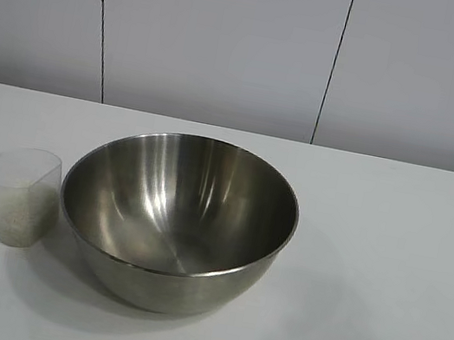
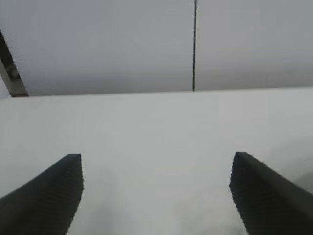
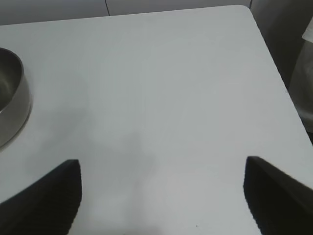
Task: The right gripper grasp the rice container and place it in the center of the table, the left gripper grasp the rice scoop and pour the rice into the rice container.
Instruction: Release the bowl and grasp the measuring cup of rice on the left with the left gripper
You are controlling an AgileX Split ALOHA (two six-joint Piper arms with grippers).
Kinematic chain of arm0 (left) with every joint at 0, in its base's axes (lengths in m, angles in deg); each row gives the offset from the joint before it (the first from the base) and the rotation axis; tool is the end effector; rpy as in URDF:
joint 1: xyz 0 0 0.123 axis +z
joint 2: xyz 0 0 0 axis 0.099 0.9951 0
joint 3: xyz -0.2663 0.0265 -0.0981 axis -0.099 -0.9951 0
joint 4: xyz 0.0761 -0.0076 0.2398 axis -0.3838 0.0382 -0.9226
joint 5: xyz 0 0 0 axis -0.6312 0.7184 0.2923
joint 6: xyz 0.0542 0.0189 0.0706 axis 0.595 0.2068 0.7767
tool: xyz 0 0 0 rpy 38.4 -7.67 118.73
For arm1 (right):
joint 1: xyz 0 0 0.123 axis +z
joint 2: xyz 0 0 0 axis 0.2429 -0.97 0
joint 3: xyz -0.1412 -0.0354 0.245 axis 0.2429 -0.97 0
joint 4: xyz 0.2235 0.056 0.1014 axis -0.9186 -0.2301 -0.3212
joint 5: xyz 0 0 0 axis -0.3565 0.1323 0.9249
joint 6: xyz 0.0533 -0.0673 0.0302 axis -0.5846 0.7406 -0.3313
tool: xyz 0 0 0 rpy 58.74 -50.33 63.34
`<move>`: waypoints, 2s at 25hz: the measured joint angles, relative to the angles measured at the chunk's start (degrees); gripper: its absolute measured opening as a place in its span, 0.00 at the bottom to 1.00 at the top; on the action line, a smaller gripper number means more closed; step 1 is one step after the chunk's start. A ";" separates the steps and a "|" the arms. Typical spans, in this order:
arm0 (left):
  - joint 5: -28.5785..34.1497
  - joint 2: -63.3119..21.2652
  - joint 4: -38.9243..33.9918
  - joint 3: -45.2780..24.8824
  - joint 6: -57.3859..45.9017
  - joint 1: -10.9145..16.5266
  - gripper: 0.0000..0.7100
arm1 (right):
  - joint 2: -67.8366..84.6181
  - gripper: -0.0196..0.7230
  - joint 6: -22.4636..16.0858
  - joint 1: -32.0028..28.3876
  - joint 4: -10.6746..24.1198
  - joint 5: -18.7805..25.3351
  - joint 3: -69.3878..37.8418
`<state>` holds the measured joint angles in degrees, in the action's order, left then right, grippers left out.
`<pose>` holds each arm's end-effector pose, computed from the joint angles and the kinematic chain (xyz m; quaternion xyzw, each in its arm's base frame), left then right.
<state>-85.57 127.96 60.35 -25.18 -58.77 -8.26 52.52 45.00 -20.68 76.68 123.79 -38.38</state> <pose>0.2085 -0.0355 0.1135 0.1299 0.8127 0.0582 0.5650 -0.0048 0.0019 0.2667 0.0364 0.8615 -0.0291 0.5056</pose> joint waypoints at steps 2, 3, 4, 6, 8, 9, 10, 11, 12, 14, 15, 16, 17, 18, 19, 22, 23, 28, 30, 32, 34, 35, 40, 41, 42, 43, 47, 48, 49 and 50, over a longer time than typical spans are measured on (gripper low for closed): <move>-0.07 0.00 -0.11 -1.16 0.42 1.06 0.76 | 0.00 0.87 0.00 0.00 0.00 0.07 0.00; -0.07 0.00 -0.49 -1.44 0.46 1.79 0.76 | 0.00 0.87 0.00 0.00 0.00 0.07 0.00; -0.07 0.00 -1.35 -1.56 0.49 2.51 0.76 | 0.00 0.87 0.00 0.00 0.00 0.01 0.00; -0.07 0.00 -4.04 -1.61 0.59 3.60 0.76 | 0.00 0.87 0.00 0.00 0.00 0.01 0.00; -0.18 0.00 -7.30 -1.61 0.76 4.57 0.76 | 0.00 0.87 0.00 0.00 0.00 0.01 0.00; -0.24 0.00 -8.18 -1.61 0.83 4.98 0.76 | 0.00 0.87 0.00 0.00 0.00 0.01 0.00; -0.24 0.00 -8.56 -1.62 0.89 5.49 0.76 | 0.00 0.87 0.00 0.00 0.00 0.01 0.00; -0.24 0.00 -8.60 -1.68 0.89 6.00 0.76 | 0.00 0.87 0.00 0.00 0.00 0.01 0.00; -0.30 0.00 -8.73 -1.72 0.89 6.40 0.76 | 0.00 0.87 0.00 0.00 0.00 0.01 0.00; -0.49 0.00 -9.14 -1.72 0.89 7.02 0.76 | 0.00 0.87 0.00 0.00 0.00 0.01 0.00; -0.68 0.39 -9.56 -1.72 0.89 7.22 0.76 | 0.00 0.87 0.00 0.00 0.00 0.01 0.00; -0.95 1.40 -9.95 -1.72 0.89 7.32 0.76 | 0.00 0.87 0.00 0.00 0.00 0.01 0.00; -1.03 2.56 -10.24 -1.72 0.84 7.37 0.76 | 0.00 0.87 0.00 0.00 0.00 0.01 0.00; -1.03 4.22 -10.73 -1.72 0.84 7.36 0.76 | 0.00 0.87 0.00 0.00 0.00 0.01 0.00; -1.03 5.91 -11.07 -1.72 0.84 7.36 0.76 | 0.00 0.87 0.00 0.00 0.00 0.01 0.00; -0.83 9.35 -12.55 -1.21 0.84 7.36 0.76 | 0.00 0.87 0.00 0.00 0.00 0.01 0.00; -0.83 10.09 -12.71 -0.75 0.89 7.36 0.76 | 0.00 0.87 0.00 0.00 0.00 0.01 0.00; -0.89 13.93 -12.85 3.28 0.89 7.38 0.76 | 0.00 0.87 0.00 0.00 0.00 0.01 0.00; -0.89 15.42 -12.85 4.74 0.89 7.38 0.76 | 0.00 0.87 0.00 0.00 0.00 0.01 0.00; -0.89 16.33 -12.85 6.14 0.89 7.38 0.76 | 0.00 0.87 0.00 0.00 0.00 -0.10 0.00; -0.89 17.21 -12.90 7.37 0.89 7.38 0.76 | 0.00 0.87 0.00 0.00 0.00 -0.05 0.00; -0.95 17.69 -12.90 8.17 0.89 7.38 0.76 | 0.00 0.87 0.00 0.00 0.00 -0.05 0.00; -0.88 18.55 -13.04 10.35 0.89 7.38 0.76 | 0.00 0.87 0.00 0.00 0.00 -0.05 0.00; -1.00 18.55 -13.11 10.66 0.89 7.38 0.76 | 0.00 0.87 0.00 0.00 0.00 -0.05 0.00; -1.00 18.55 -13.32 10.90 0.95 7.38 0.76 | 0.00 0.87 0.00 0.00 0.00 -0.05 0.00; -1.00 18.55 -13.77 10.95 0.99 7.38 0.76 | 0.00 0.87 0.00 0.00 0.00 -0.05 0.00; -0.95 18.55 -15.57 11.72 1.00 7.38 0.74 | 0.00 0.87 0.00 0.00 0.00 -0.05 0.00; -0.95 18.55 -15.82 11.99 0.86 7.38 0.73 | 0.00 0.87 0.00 0.00 0.00 -0.05 0.00; -0.95 18.55 -15.95 12.28 0.80 7.38 0.71 | 0.00 0.87 0.00 0.00 0.00 -0.05 0.00; -0.95 18.55 -16.02 12.46 0.79 7.38 0.70 | 0.00 0.87 0.00 0.00 0.00 -0.05 0.00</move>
<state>-86.52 146.52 44.32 -12.72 -57.97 -0.88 52.52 45.00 -20.68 76.68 123.74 -38.38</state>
